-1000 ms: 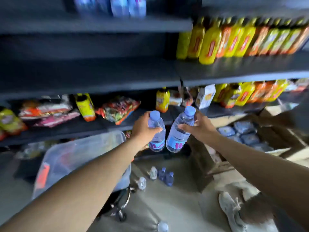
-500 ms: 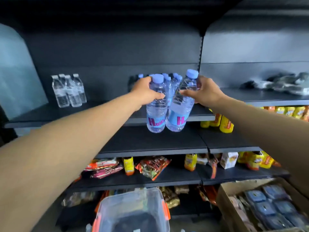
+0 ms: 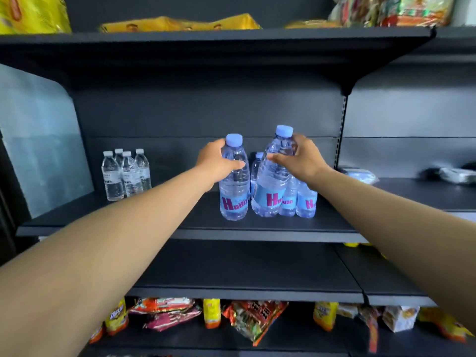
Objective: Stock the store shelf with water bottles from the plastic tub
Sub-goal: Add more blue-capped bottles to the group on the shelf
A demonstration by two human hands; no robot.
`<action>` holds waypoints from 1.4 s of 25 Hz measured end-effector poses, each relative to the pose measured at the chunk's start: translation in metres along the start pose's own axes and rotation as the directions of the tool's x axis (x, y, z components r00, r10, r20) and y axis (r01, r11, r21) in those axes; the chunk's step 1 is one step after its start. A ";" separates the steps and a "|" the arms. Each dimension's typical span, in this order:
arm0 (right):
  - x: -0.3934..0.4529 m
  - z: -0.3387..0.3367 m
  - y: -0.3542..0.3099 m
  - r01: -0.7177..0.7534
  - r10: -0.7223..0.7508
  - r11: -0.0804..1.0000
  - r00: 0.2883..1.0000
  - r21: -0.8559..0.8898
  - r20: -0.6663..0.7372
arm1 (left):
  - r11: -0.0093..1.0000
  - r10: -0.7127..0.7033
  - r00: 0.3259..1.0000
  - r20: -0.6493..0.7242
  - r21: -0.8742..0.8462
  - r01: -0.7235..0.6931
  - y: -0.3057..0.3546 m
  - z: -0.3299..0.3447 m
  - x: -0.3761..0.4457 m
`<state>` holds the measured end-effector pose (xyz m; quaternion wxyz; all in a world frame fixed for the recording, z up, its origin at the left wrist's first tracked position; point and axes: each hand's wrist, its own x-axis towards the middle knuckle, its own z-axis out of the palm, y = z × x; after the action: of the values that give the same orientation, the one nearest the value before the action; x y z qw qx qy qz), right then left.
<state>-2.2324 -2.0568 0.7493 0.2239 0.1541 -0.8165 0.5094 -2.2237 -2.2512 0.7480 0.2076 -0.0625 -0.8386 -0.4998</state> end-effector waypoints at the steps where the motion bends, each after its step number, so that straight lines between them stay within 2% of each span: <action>1: 0.015 0.008 0.012 -0.008 0.008 1.000 1.000 -0.008 0.005 | 1.000 -0.010 1.000 -0.002 0.008 0.010 -0.011 0.006 0.015; 10: 0.117 0.075 0.127 -0.143 0.158 0.981 0.981 -0.133 0.114 | 0.988 -0.153 0.988 -0.027 0.029 0.154 -0.109 0.065 0.136; 14: 0.146 0.098 0.159 -0.199 0.221 0.969 0.964 -0.149 0.150 | 0.984 -0.173 0.984 0.053 0.062 0.169 -0.139 0.081 0.171; 17: 0.161 0.113 0.176 -0.236 0.260 0.956 0.957 -0.174 0.126 | 0.981 -0.193 0.977 0.091 0.050 0.189 -0.162 0.093 0.191; 23: 0.178 0.133 0.196 -0.280 0.291 0.950 0.954 -0.138 0.066 | 0.981 -0.166 0.975 0.147 -0.078 0.179 -0.186 0.110 0.226; 29: 0.188 0.136 0.200 -0.323 0.334 0.937 0.940 -0.133 0.068 | 0.986 -0.109 0.973 0.206 -0.098 0.131 -0.195 0.122 0.245; 35: 0.196 0.135 0.198 -0.365 0.377 0.899 0.926 -0.242 0.003 | 0.995 -0.097 0.987 0.128 -0.015 0.099 -0.197 0.124 0.248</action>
<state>-2.5225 -2.0974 0.6490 0.1193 -0.0194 -0.8911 0.4374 -2.5454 -2.2668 0.6381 0.1284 -0.0550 -0.8469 -0.5131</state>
